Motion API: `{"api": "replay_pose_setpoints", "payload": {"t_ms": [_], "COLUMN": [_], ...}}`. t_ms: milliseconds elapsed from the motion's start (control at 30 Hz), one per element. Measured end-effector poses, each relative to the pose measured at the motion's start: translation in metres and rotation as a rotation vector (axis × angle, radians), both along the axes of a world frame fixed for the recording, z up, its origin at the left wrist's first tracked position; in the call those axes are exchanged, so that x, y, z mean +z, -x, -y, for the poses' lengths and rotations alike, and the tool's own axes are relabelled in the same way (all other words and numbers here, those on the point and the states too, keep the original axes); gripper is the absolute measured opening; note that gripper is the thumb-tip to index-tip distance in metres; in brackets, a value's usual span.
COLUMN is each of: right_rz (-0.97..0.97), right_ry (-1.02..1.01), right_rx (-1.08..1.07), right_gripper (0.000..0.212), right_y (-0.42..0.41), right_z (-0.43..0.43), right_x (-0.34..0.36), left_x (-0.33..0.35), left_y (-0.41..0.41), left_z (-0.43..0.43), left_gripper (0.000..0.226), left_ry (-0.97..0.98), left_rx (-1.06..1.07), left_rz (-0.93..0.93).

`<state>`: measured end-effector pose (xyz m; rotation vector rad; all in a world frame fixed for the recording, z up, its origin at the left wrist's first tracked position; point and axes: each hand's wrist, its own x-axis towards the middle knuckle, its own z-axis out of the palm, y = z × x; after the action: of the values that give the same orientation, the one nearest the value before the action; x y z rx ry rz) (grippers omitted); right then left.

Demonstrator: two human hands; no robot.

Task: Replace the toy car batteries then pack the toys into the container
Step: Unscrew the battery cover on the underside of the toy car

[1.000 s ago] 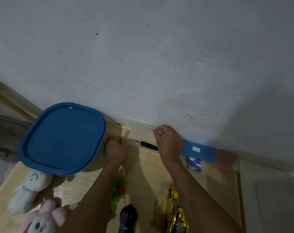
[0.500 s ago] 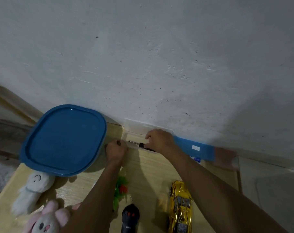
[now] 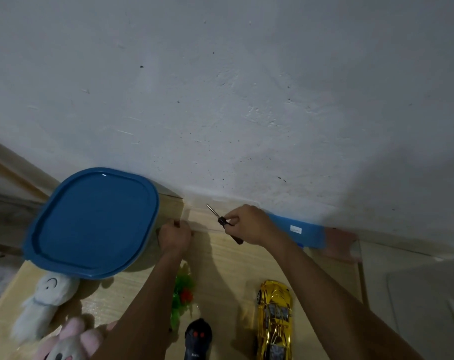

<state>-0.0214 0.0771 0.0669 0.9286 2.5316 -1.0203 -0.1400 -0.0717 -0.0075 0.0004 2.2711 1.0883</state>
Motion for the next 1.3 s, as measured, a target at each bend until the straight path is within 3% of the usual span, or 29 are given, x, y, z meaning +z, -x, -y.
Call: {"api": "replay_pose_setpoints", "payload": {"t_ms": [67,233,300,400,467,533,633,733,900,1000,1067,1300], "right_rz": [-0.073,-0.226,-0.303,-0.380,-0.403,-0.412,-0.423,-0.432,-0.422,-0.404,-0.384,-0.391], "right_ry": [0.151,0.402,0.554,0.704,0.674,0.578,0.488,0.491,0.479,0.461,0.421,0.400], "right_rx": [-0.095,-0.381,-0.552,-0.725,-0.768,-0.774,-0.806,-0.901,-0.949,-0.933,-0.907,-0.786], "right_gripper": [0.038,0.019,0.028,0.030,0.026,0.027,0.023,0.020,0.018,0.019,0.020,0.026], "right_y": [-0.024,-0.083,-0.103,-0.127,-0.142,-0.157,-0.177,-0.195,-0.219,-0.225,-0.229,-0.233], "right_z": [0.006,0.025,0.031,0.037,0.042,0.047,0.051,0.052,0.058,0.064,0.067,0.076], "right_x": [0.010,0.027,0.026,0.019,0.013,0.009,0.011,0.013,0.018,0.022,0.024,0.040], "left_x": [0.001,0.018,0.026,0.039,0.052,0.063,0.059,0.044,0.039,0.034,0.038,0.080], "left_y": [0.003,0.006,0.002,-0.027,-0.061,-0.100,-0.153,-0.200,-0.254,-0.259,-0.253,-0.211], "left_z": [0.000,-0.005,-0.005,-0.002,-0.002,-0.003,-0.003,0.003,0.016,0.017,0.017,0.031], "left_gripper": [0.026,0.036,0.044,0.049,0.043,0.036,0.050,0.087,0.116,0.116,0.114,0.070], "left_ry": [0.019,0.061,0.052,0.037,-0.012,-0.074,-0.031,0.169,0.221,0.214,0.134,-0.316], "left_rx": [-0.021,-0.098,-0.094,-0.126,-0.223,-0.367,-0.552,-0.719,-0.701,-0.677,-0.655,-0.331], "left_rz": [0.006,0.012,-0.014,-0.247,-0.455,-0.527,-0.263,-0.007,0.005,-0.084,-0.030,0.698]}}
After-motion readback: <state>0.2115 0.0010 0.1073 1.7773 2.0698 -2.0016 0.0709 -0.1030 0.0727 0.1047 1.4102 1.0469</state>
